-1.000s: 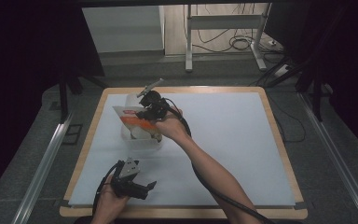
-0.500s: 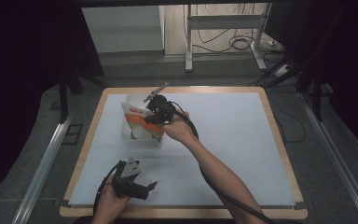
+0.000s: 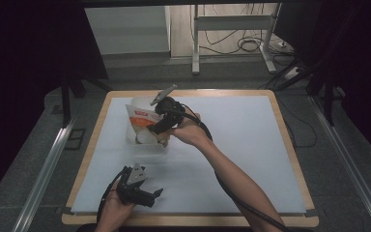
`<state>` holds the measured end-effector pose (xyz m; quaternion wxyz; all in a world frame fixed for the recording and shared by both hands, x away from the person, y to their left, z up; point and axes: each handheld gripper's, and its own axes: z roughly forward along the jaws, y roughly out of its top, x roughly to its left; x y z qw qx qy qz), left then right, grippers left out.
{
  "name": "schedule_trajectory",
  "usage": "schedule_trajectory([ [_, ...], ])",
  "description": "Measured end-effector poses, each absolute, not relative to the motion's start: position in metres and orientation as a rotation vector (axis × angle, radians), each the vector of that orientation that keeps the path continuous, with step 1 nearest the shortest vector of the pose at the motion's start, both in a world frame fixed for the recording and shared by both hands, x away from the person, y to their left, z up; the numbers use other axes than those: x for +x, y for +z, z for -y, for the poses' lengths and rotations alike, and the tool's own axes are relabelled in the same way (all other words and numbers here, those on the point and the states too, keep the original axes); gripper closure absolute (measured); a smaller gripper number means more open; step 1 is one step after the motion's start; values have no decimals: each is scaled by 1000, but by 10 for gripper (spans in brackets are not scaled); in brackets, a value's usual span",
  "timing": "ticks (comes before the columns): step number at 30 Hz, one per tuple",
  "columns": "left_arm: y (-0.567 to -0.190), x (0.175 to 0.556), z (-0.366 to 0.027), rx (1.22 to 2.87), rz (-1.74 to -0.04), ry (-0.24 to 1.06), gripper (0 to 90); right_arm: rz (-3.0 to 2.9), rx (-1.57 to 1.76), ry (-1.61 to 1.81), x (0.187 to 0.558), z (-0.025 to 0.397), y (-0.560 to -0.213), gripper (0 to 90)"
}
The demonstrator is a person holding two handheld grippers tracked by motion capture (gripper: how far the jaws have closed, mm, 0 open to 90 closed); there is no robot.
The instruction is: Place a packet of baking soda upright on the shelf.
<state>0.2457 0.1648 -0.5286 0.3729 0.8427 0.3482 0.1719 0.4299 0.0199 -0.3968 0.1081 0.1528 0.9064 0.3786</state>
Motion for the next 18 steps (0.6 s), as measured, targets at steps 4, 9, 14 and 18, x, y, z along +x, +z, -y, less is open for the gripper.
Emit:
schedule_trajectory([
  [4, -529, 246, -165, 2156, -893, 441, 11, -2648, 473, 1131, 430, -15, -394, 141],
  [9, -528, 246, -165, 2154, -893, 441, 11, -2634, 490, 1148, 429, -9, -392, 107],
  [14, -529, 246, -165, 2155, -894, 442, 11, -2629, 482, 1141, 426, -7, -390, 97],
  [18, -528, 246, -165, 2162, -891, 446, 11, -2628, 472, 1142, 424, -5, -389, 93],
])
